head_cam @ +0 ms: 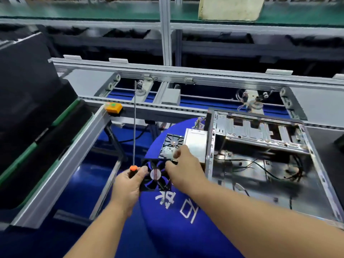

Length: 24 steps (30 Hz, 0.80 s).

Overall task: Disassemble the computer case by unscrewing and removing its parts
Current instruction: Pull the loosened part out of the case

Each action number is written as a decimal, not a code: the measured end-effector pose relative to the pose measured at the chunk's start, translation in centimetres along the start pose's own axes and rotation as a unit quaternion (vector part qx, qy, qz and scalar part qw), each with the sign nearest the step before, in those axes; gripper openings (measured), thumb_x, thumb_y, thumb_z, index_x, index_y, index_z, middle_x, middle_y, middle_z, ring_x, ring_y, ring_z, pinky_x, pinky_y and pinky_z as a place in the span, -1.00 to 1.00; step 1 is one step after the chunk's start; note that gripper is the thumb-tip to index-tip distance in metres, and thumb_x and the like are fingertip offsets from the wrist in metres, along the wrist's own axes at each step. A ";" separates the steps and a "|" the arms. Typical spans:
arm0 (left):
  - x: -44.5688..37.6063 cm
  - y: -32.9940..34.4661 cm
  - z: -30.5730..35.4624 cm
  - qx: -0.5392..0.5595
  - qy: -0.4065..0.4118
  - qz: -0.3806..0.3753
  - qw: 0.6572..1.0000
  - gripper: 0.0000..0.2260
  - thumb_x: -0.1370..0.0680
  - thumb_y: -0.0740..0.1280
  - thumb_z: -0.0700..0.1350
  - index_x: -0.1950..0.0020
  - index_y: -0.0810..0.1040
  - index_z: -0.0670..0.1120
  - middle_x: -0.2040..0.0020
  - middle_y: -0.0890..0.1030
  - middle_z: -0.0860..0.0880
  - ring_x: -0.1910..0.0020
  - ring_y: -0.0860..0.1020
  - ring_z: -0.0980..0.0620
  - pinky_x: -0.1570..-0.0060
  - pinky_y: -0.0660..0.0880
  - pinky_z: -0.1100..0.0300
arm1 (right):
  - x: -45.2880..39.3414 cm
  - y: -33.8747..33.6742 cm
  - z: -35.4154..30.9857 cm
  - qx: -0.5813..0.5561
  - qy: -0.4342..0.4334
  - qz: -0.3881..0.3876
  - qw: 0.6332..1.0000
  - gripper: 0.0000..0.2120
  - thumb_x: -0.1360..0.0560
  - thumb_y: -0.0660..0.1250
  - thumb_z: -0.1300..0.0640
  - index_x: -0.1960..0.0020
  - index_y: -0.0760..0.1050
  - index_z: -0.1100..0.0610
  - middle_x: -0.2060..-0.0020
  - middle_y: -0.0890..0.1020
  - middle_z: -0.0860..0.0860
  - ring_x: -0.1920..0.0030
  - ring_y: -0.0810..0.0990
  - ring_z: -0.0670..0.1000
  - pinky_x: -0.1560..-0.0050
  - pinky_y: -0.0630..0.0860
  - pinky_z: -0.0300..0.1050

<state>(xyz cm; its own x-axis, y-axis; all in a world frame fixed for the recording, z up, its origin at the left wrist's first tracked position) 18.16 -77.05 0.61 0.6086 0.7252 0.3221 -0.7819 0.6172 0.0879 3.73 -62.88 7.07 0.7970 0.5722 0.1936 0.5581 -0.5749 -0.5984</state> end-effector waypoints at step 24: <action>-1.9 -1.8 -10.2 -0.363 -0.064 0.077 0.926 -0.64 -0.62 0.42 0.06 0.29 0.55 -0.11 0.34 0.59 -0.03 0.32 0.52 -0.05 0.35 0.34 0.12 | -1.3 9.8 10.2 0.356 0.065 -0.113 0.925 -0.61 -0.54 0.27 0.33 -0.37 0.41 0.19 -0.26 0.42 0.20 -0.11 0.55 0.21 0.00 0.52 0.01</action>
<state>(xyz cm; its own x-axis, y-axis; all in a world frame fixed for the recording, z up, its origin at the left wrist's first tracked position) 19.79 -76.41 -9.82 0.4395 0.8083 0.3919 -0.5332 0.5858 -0.6104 5.79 -63.30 -6.99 0.7253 0.5291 0.4404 0.4566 0.1091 -0.8830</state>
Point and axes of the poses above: each hand's wrist, its own x-axis away from the middle knuckle, its own y-axis out of the palm, z = x × y, the point moved 5 cm from there along -x, towards the middle knuckle
